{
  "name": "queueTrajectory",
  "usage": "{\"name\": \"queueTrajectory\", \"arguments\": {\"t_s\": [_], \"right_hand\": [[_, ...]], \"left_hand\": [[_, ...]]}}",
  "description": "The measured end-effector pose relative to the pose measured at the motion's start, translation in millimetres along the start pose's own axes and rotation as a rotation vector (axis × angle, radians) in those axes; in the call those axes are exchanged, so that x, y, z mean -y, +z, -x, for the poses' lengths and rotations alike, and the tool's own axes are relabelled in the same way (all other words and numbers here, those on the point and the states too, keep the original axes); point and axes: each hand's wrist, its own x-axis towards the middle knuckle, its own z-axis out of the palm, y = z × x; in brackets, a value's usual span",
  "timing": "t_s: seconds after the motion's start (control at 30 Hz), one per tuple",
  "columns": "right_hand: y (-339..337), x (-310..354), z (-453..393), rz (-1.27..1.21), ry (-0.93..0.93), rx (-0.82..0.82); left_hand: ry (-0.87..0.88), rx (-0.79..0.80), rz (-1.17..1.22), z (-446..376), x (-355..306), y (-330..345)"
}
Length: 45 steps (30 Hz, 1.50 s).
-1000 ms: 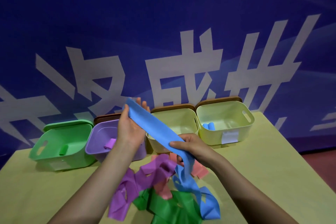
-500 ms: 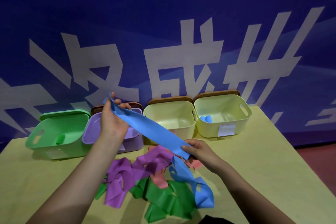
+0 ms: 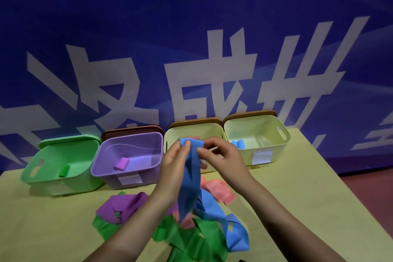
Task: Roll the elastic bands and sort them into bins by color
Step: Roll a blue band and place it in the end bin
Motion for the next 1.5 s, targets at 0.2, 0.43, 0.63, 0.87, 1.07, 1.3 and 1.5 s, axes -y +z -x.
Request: {"name": "queueTrajectory", "arguments": {"t_s": [0.2,0.43,0.63,0.87,1.07,1.3,1.5], "right_hand": [[5.6,-2.9,-2.0,-0.069,-0.001,-0.064],[-2.2,-2.6,-3.4,-0.116,0.036,-0.121],[-15.1,1.3,-8.2,0.108,-0.140,-0.087],[-29.5,-7.3,-3.8,0.427,-0.383,0.039],[-38.0,-9.6,4.9,0.610,-0.549,0.054],[-40.6,-1.8,15.4,0.560,-0.481,0.135],[-32.8,17.4,27.7,-0.151,0.097,0.005]], "left_hand": [[-0.109,0.056,0.046,-1.4,6.6,-2.5],[-0.145,0.114,0.068,-5.8,21.2,4.1],[-0.191,0.062,0.149,-10.1,23.0,7.3],[-0.128,0.036,0.125,-7.9,25.8,5.8],[-0.092,0.063,0.070,-5.3,29.8,5.3],[-0.037,0.123,0.010,-1.7,35.3,1.1],[0.174,0.112,-0.210,4.8,27.1,1.5]]}}
